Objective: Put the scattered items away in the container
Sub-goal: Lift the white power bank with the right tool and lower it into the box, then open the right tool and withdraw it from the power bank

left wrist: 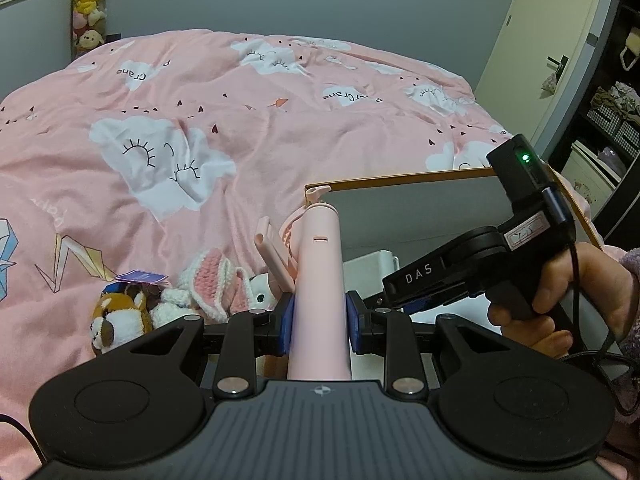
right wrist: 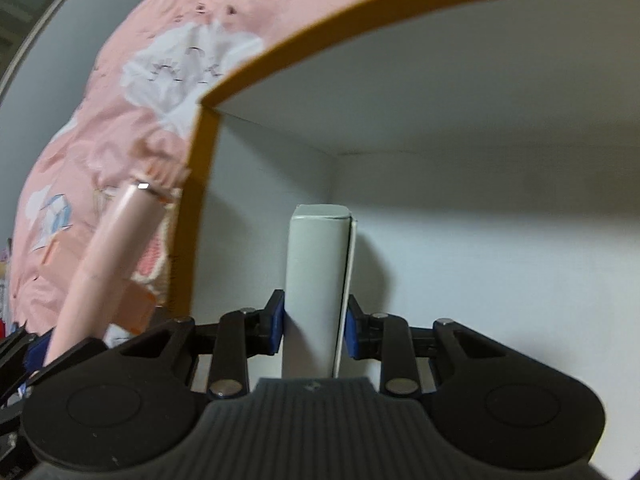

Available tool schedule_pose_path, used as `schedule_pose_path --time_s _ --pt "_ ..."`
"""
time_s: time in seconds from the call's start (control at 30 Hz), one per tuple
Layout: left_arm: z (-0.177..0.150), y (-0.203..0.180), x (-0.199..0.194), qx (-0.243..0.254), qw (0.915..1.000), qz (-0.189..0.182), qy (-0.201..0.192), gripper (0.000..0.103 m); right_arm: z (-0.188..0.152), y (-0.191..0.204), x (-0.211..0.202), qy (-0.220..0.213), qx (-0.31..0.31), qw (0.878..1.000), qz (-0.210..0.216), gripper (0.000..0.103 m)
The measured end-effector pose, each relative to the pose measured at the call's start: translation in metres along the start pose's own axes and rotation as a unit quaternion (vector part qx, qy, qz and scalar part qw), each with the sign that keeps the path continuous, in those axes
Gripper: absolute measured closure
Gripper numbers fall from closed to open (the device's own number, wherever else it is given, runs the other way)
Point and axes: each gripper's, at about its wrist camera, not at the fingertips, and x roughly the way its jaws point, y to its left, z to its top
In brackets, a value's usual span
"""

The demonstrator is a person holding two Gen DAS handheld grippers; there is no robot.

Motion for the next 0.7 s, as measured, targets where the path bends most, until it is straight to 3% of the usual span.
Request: schedule_pose_path --time_s 0.17,0.47,0.53,0.7 --pt "0.0 0.0 -0.0002 0.0 1.0 0.0 0.0 0.072 -0.0007 -0.0067 0.0041 0.015 0.012 0.999 -0.034 0.063" --pt "0.0 0.0002 0.0001 -0.001 1.0 -0.003 0.0 0.072 0.0031 -0.0034 0.0038 0.036 -0.006 0.998 -0.054 0.06" --pt "-0.0007 0.0006 0.0002 -0.001 1.0 -0.007 -0.001 0.072 0.0034 -0.0033 0.0031 0.046 -0.009 0.997 -0.062 0.055" --pt "-0.0016 0.0019 0.0001 -0.005 0.9999 -0.012 -0.002 0.072 0.0023 -0.008 -0.0001 0.053 -0.014 0.996 -0.07 0.056"
